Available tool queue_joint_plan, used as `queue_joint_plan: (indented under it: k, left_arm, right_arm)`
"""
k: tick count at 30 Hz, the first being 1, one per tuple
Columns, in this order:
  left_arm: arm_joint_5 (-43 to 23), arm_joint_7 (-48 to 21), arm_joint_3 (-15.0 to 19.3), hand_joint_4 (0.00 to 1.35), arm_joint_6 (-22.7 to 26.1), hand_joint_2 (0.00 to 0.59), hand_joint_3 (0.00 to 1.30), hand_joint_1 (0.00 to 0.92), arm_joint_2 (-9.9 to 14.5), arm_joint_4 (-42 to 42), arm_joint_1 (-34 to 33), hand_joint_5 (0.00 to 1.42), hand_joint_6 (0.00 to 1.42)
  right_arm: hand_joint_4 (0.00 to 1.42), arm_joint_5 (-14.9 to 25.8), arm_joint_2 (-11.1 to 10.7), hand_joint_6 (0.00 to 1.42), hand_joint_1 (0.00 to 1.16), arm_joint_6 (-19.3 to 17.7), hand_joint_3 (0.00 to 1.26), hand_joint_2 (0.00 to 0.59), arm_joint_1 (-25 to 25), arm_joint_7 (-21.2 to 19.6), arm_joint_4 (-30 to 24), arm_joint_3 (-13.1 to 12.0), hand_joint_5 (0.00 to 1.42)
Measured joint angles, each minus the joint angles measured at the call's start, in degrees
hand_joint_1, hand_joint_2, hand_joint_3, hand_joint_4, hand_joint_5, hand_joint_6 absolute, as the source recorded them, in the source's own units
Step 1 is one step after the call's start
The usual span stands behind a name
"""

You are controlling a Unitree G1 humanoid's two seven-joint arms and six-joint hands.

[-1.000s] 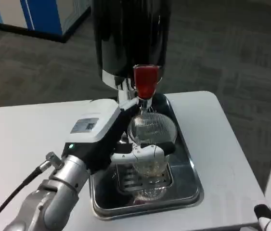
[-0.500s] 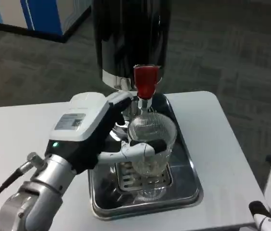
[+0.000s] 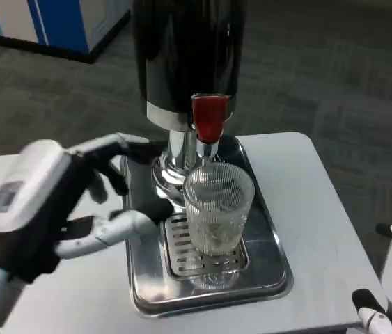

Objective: Grasp the cup under the faucet to collect the drink, then remove the cup.

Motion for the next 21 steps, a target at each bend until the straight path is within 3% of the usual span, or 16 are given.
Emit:
queue_joint_plan:
  k: [3,6,9,11,13,14,17,21]
  left_arm:
    - [-6.0,-1.09,4.94,0.65,-2.0,0.141,0.62,0.041,0.67,-2.55,1.28,0.85,1.06]
    - [-17.33,-5.65,11.07,0.66,-2.16,0.134,0.63,0.039,3.24,-5.14,0.81,0.81,0.98]
    - [-26.31,-10.55,12.49,0.53,0.27,0.124,0.55,0.011,5.25,-5.76,-1.18,0.6,0.61]
    - [-38.9,-16.09,12.83,0.4,6.81,0.12,0.44,0.0,7.01,-5.92,-4.48,0.47,0.43]
    - [-45.96,-19.65,12.89,0.32,11.64,0.103,0.37,0.0,8.38,-5.99,-6.8,0.37,0.31]
    - [-52.24,-23.4,12.84,0.26,16.97,0.097,0.32,0.0,10.18,-5.87,-9.3,0.33,0.25]
    - [-60.99,-29.58,12.28,0.16,25.8,0.084,0.25,0.0,13.44,-5.61,-14.31,0.22,0.13]
    - [-66.93,-35.25,9.39,0.11,36.11,0.085,0.22,0.0,14.7,-5.45,-20.86,0.16,0.07]
  right_arm:
    - [0.0,-0.06,0.07,0.0,0.27,0.37,0.11,0.411,-0.02,-0.06,0.01,0.12,0.01]
    - [0.0,-0.09,0.07,0.0,0.27,0.54,0.11,0.411,0.01,-0.09,0.01,0.21,0.01]
    - [0.0,-0.08,0.07,0.0,0.27,0.54,0.11,0.412,-0.01,-0.13,0.01,0.57,0.01]
    - [0.0,-0.23,0.09,0.0,0.27,0.54,0.11,0.412,-0.03,-0.15,0.01,1.14,0.01]
    - [0.0,-0.34,0.12,0.0,0.27,0.54,0.11,0.412,-0.1,-0.21,0.0,1.48,0.01]
    - [0.0,-0.44,0.13,0.0,0.27,0.54,0.11,0.412,-0.17,-0.29,0.0,1.75,0.01]
    - [0.0,-0.6,0.2,0.0,0.27,0.54,0.11,0.412,-0.19,-0.49,-0.06,2.19,0.01]
    - [0.0,-0.83,0.29,0.0,0.27,0.53,0.11,0.412,-0.14,-0.8,-0.15,2.6,0.01]
